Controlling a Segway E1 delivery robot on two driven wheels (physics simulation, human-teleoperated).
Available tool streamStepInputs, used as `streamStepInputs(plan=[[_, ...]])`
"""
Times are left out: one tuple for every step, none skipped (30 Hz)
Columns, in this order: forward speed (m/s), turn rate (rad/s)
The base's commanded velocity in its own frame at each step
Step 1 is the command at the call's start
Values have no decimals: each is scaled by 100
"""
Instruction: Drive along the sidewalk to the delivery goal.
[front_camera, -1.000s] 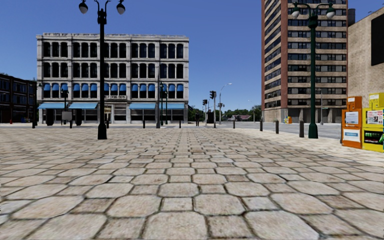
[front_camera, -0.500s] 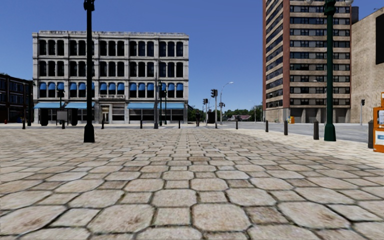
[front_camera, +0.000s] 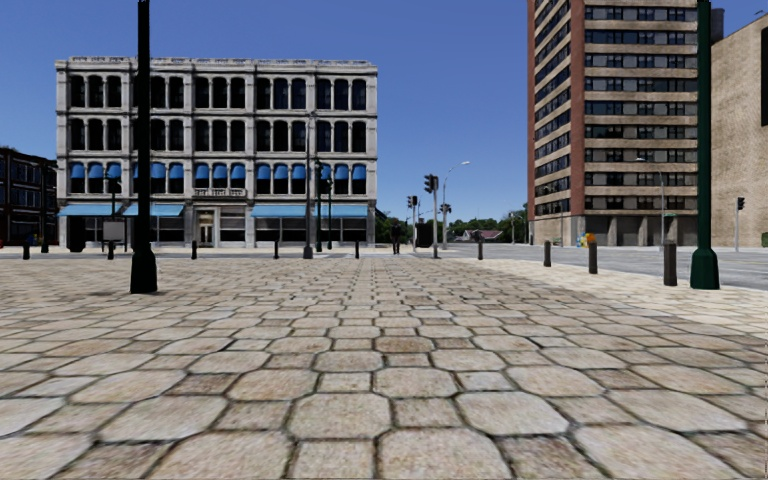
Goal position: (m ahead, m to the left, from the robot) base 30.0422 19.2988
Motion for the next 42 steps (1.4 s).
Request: streamStepInputs(plan=[[200, 0], [200, 0], [200, 0], [200, 0], [200, 0], [200, 0], [200, 0], [200, 0], [200, 0], [200, 0], [200, 0], [200, 0], [200, 0], [200, 0], [200, 0], [200, 0], [200, 0], [200, 0], [200, 0], [200, 0], [200, 0], [200, 0], [200, 0], [200, 0], [200, 0], [200, 0], [200, 0], [200, 0], [200, 0], [200, 0], [200, 0], [200, 0], [200, 0], [200, 0], [200, 0], [200, 0], [200, 0], [200, 0], [200, 0], [200, 0], [200, 0], [200, 0]])
